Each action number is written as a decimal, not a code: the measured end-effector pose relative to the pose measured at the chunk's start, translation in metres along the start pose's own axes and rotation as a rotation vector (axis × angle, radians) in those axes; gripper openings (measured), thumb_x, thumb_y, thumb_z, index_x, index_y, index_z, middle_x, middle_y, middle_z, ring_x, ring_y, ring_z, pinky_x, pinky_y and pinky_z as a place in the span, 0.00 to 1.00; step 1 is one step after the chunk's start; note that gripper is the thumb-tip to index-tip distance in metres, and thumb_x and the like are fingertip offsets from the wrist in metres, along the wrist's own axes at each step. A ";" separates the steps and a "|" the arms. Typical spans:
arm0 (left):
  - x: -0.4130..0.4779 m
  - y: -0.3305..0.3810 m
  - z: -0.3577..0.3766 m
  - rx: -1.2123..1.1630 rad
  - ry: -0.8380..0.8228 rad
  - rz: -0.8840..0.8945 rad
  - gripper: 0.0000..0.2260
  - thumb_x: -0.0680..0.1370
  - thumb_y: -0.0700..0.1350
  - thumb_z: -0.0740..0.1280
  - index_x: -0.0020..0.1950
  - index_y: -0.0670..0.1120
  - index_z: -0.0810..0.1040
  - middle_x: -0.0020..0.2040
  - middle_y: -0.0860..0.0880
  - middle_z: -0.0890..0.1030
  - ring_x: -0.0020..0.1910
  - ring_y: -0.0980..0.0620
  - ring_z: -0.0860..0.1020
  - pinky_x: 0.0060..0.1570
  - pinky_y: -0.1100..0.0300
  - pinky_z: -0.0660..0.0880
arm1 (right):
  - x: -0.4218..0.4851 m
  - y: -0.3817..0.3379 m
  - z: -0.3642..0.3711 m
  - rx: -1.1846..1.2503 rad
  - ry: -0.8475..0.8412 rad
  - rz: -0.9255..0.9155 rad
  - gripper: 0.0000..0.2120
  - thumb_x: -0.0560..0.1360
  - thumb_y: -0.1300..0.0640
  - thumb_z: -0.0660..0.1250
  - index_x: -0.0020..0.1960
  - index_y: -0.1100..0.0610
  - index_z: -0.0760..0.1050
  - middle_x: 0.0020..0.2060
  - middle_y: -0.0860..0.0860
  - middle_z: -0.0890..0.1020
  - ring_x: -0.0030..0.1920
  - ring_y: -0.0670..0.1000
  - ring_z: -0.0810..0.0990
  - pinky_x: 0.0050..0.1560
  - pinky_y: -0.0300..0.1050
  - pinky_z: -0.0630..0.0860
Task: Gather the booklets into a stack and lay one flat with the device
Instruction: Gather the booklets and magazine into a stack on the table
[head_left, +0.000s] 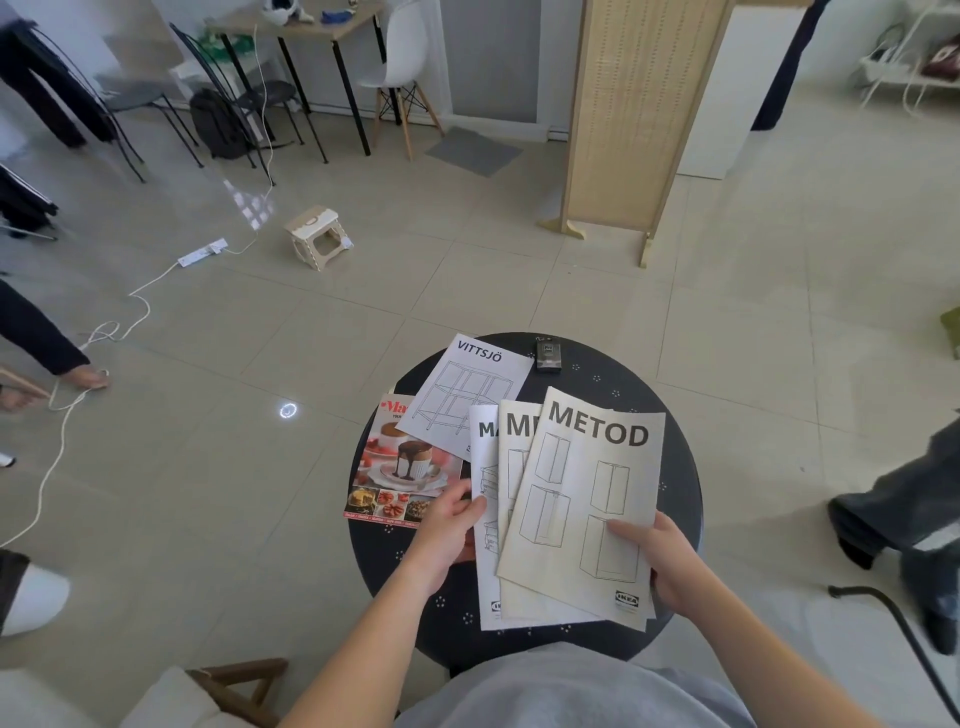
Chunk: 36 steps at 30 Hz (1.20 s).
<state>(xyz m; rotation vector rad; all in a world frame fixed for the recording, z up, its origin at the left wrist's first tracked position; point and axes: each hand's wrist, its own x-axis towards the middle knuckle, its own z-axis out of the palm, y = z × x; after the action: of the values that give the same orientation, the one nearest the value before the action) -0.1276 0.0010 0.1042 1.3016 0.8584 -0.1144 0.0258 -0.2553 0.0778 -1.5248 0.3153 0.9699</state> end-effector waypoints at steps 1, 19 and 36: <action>0.000 0.000 0.003 -0.004 -0.005 0.003 0.11 0.87 0.45 0.66 0.68 0.54 0.83 0.58 0.50 0.90 0.59 0.47 0.89 0.58 0.39 0.86 | 0.000 -0.001 -0.001 -0.008 -0.012 0.000 0.15 0.80 0.65 0.70 0.66 0.59 0.79 0.56 0.60 0.88 0.57 0.66 0.86 0.61 0.70 0.80; 0.003 -0.006 0.029 -0.023 0.002 -0.036 0.10 0.87 0.45 0.67 0.66 0.53 0.82 0.56 0.49 0.91 0.55 0.48 0.90 0.51 0.44 0.88 | -0.004 -0.011 -0.016 -0.079 -0.109 -0.077 0.16 0.81 0.63 0.70 0.69 0.58 0.78 0.58 0.57 0.88 0.57 0.62 0.87 0.61 0.68 0.82; 0.101 0.009 -0.066 0.380 0.209 -0.028 0.15 0.88 0.49 0.65 0.73 0.46 0.76 0.66 0.49 0.79 0.55 0.50 0.84 0.52 0.54 0.83 | 0.006 -0.007 0.021 0.136 0.098 -0.058 0.16 0.81 0.64 0.69 0.68 0.62 0.78 0.59 0.61 0.87 0.60 0.66 0.86 0.65 0.70 0.78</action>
<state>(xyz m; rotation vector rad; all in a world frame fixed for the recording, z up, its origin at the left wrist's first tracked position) -0.0853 0.1000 0.0494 1.6788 1.0685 -0.1715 0.0258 -0.2321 0.0798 -1.4515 0.3964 0.8137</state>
